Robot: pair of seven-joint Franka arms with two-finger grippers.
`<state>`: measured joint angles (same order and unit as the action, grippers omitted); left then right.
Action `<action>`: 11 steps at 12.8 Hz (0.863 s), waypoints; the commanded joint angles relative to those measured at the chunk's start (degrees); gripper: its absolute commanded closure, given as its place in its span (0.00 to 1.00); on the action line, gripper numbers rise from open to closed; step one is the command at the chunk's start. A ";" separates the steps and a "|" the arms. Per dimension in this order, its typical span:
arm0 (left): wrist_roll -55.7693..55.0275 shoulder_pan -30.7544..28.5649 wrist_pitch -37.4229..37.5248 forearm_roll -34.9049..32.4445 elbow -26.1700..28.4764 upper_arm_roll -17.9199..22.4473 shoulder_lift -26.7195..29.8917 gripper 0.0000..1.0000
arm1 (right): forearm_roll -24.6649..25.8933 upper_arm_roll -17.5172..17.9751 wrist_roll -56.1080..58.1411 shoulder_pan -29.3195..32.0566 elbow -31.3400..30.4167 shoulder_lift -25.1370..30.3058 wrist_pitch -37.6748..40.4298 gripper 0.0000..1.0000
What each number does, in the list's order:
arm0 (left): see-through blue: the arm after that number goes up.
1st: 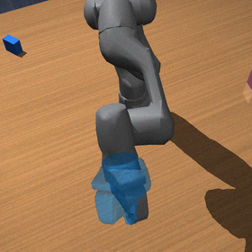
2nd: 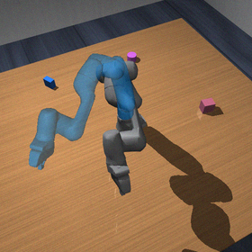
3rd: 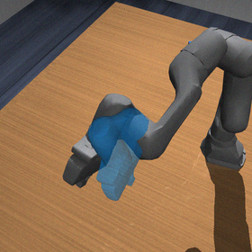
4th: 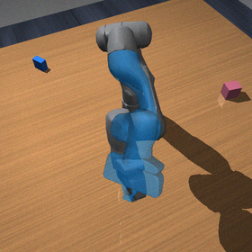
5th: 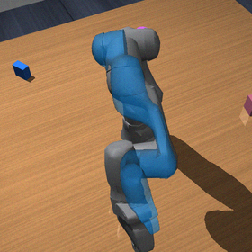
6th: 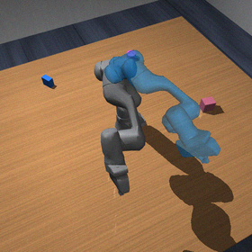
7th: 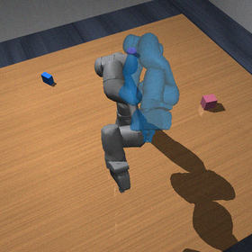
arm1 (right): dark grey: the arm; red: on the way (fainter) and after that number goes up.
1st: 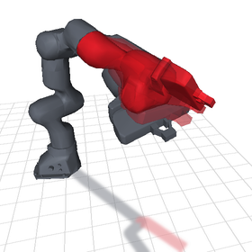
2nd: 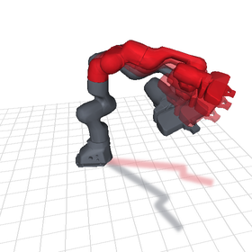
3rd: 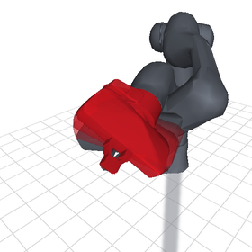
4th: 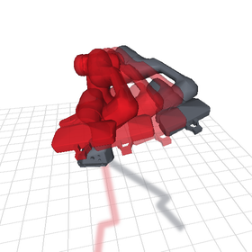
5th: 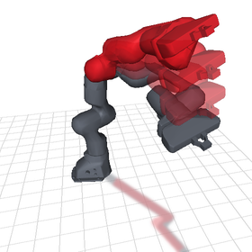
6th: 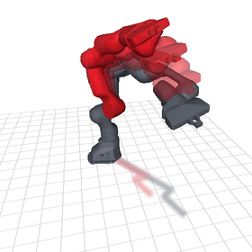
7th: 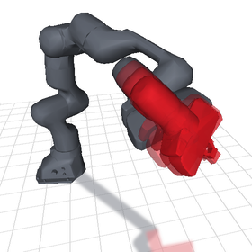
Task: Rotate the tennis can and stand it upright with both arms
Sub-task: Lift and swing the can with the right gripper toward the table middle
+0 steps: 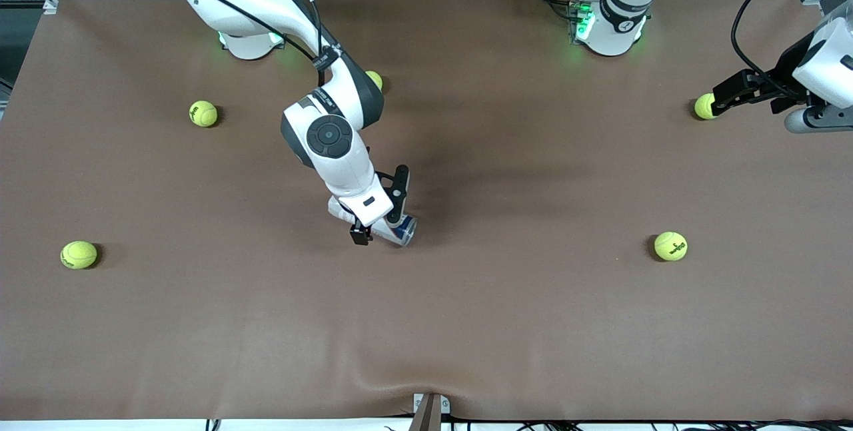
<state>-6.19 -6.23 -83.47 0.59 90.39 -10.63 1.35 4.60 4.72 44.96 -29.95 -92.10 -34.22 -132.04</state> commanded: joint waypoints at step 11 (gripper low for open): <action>0.13 0.25 -2.48 0.28 0.05 -0.88 -3.53 0.00 | 0.14 0.56 -18.32 9.99 -1.94 4.41 0.46 0.00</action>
<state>-6.19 -6.11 -84.31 0.62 90.92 -10.80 0.05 4.55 4.29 30.07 -23.46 -92.29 -33.11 -132.13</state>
